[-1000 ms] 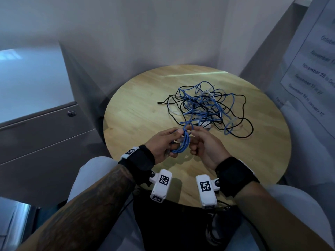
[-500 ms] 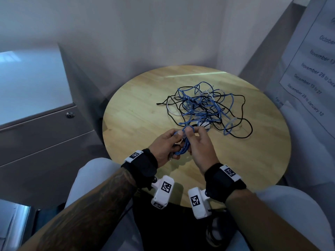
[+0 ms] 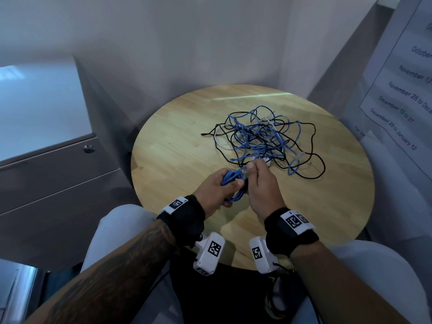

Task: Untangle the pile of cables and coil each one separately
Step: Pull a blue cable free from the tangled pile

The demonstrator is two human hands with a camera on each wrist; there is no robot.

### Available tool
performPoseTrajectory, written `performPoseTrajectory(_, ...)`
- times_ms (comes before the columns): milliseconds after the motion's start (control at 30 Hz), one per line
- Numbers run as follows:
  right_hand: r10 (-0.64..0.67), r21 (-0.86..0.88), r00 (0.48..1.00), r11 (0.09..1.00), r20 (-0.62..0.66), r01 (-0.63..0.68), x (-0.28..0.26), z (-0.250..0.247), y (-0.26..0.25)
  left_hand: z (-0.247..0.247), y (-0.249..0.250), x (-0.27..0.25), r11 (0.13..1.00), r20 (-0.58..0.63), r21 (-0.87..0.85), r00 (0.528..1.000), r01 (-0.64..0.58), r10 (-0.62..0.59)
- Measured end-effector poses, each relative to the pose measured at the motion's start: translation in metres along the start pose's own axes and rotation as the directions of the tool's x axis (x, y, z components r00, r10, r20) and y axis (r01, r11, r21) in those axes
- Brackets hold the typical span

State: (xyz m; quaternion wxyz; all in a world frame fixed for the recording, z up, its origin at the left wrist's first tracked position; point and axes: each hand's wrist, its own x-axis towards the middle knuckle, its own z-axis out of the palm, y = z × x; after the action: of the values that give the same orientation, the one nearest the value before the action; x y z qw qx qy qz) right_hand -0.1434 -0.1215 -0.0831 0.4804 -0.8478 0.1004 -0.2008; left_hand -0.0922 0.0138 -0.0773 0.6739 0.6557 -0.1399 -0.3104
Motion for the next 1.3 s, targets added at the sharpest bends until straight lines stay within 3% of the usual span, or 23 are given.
performPoseTrajectory(133, -0.034, 0.037, 0.999, 0.999, 0.029, 0.033, 0.002, -0.007, 0.000, -0.002, -0.001, 0.000, 1.000, -0.026, -0.022, 1.000, -0.016, 0.015)
performPoseTrajectory(200, 0.005, 0.117, 0.997, 0.993, 0.078, -0.014, 0.007, -0.015, -0.002, -0.005, 0.001, -0.001, 0.996, -0.020, -0.093, 1.000, 0.005, -0.007)
performPoseTrajectory(333, 0.032, 0.209, 0.987, 0.976, 0.158, -0.065, 0.013, -0.029, -0.004, -0.009, 0.005, -0.001, 0.990, 0.071, -0.134, 0.997, 0.050, -0.041)
performPoseTrajectory(467, -0.098, 0.114, 0.991, 0.990, 0.090, 0.088, 0.015, -0.028, 0.001, -0.008, 0.005, -0.001, 0.994, 0.103, -0.091, 0.993, 0.061, -0.052)
performPoseTrajectory(567, -0.256, -0.080, 0.966, 0.963, 0.036, 0.258, 0.011, -0.024, 0.001, -0.007, 0.002, -0.002, 0.996, 0.036, -0.073, 0.998, 0.053, -0.051)
performPoseTrajectory(667, -0.298, -0.108, 0.953, 0.947, 0.043, 0.301, -0.002, -0.016, -0.004, -0.008, 0.003, -0.003, 0.994, -0.026, -0.094, 0.998, 0.048, -0.051)
performPoseTrajectory(700, -0.235, -0.042, 0.972, 0.971, 0.015, 0.236, -0.004, -0.014, -0.006, -0.008, 0.004, -0.003, 0.994, -0.028, -0.097, 0.998, 0.048, -0.051)
performPoseTrajectory(767, 0.017, 0.194, 0.999, 0.981, 0.038, -0.024, -0.001, -0.014, -0.009, -0.009, 0.006, -0.003, 0.995, -0.027, -0.093, 0.999, 0.045, -0.048)
performPoseTrajectory(833, 0.191, 0.400, 0.947, 0.871, 0.260, -0.285, 0.002, -0.019, -0.007, -0.008, 0.006, -0.003, 0.995, -0.028, -0.087, 0.998, 0.051, -0.054)
performPoseTrajectory(900, 0.190, 0.425, 0.906, 0.834, 0.378, -0.352, 0.004, -0.025, -0.004, -0.007, 0.006, -0.003, 0.993, -0.001, -0.088, 0.997, 0.076, -0.076)
performPoseTrajectory(1000, 0.077, 0.279, 0.960, 0.948, 0.269, -0.154, 0.004, -0.032, -0.004, -0.009, 0.009, -0.002, 0.981, 0.089, -0.104, 0.984, 0.163, -0.154)
performPoseTrajectory(1133, -0.056, 0.169, 0.989, 0.985, 0.135, 0.033, 0.004, -0.032, -0.009, -0.011, 0.007, -0.001, 0.938, 0.158, -0.100, 0.937, 0.331, -0.313)
performPoseTrajectory(1200, -0.065, 0.166, 0.992, 0.985, 0.107, 0.047, 0.006, -0.035, -0.010, -0.009, 0.006, -0.003, 0.935, 0.181, -0.107, 0.931, 0.339, -0.317)
performPoseTrajectory(1300, 0.055, 0.236, 0.997, 0.969, 0.054, -0.066, 0.009, -0.038, -0.008, -0.003, 0.009, -0.006, 0.956, 0.160, -0.058, 0.948, 0.289, -0.276)
